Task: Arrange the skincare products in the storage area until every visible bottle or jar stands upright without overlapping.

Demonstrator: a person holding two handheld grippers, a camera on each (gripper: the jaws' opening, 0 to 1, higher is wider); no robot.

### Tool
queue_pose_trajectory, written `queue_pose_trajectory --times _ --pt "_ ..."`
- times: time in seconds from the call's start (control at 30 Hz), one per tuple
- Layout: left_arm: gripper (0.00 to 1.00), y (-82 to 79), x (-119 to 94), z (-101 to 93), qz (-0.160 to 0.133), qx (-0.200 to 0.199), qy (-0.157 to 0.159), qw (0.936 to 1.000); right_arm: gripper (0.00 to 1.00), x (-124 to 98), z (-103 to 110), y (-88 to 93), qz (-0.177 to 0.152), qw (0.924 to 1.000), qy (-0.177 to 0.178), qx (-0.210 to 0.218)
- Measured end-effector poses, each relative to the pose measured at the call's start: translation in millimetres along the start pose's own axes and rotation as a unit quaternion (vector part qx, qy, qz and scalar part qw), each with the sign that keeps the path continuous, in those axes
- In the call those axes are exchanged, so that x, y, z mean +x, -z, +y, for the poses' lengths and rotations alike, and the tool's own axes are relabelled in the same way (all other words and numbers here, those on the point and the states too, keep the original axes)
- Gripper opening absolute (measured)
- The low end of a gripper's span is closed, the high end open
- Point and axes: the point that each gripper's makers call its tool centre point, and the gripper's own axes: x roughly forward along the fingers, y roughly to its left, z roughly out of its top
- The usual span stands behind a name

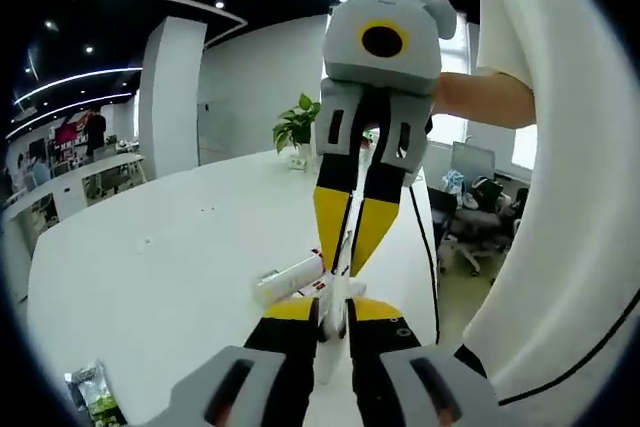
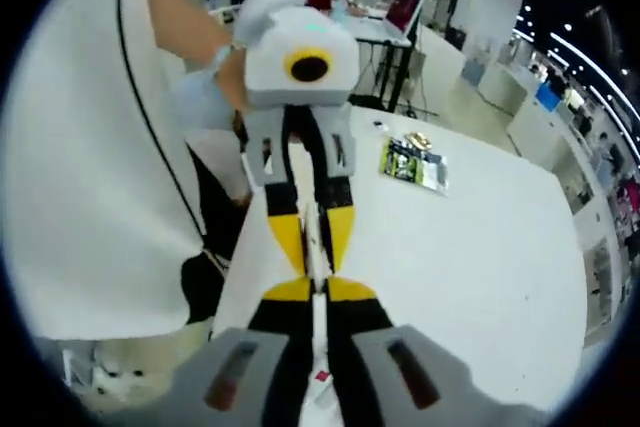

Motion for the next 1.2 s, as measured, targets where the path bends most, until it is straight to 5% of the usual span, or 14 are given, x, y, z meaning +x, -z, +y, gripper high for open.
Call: queue_pose_trajectory --times 0.37,0.6,0.97,1.2 --pt "0.22 14.8 -21 -1.2 0.015 -0.029 -0.019 0.9993 0.04 -5 -6 2.9 -0.009 1.0000 0.001 0.003" --pt "0.25 23.2 -49 8.5 -0.014 -0.096 -0.068 0.9929 0.05 -4 -8 6.3 -0.009 0.9999 0.002 0.010" --pt "0.27 10.6 -78 25.3 -0.052 -0.125 -0.115 0.9841 0.18 3 -4 6.7 -0.005 0.9999 -0.008 0.013" --pt "0.29 15.4 -75 14.6 -0.048 -0.132 -0.115 0.9834 0.24 5 -3 -3.0 -0.007 0.9993 -0.014 0.034"
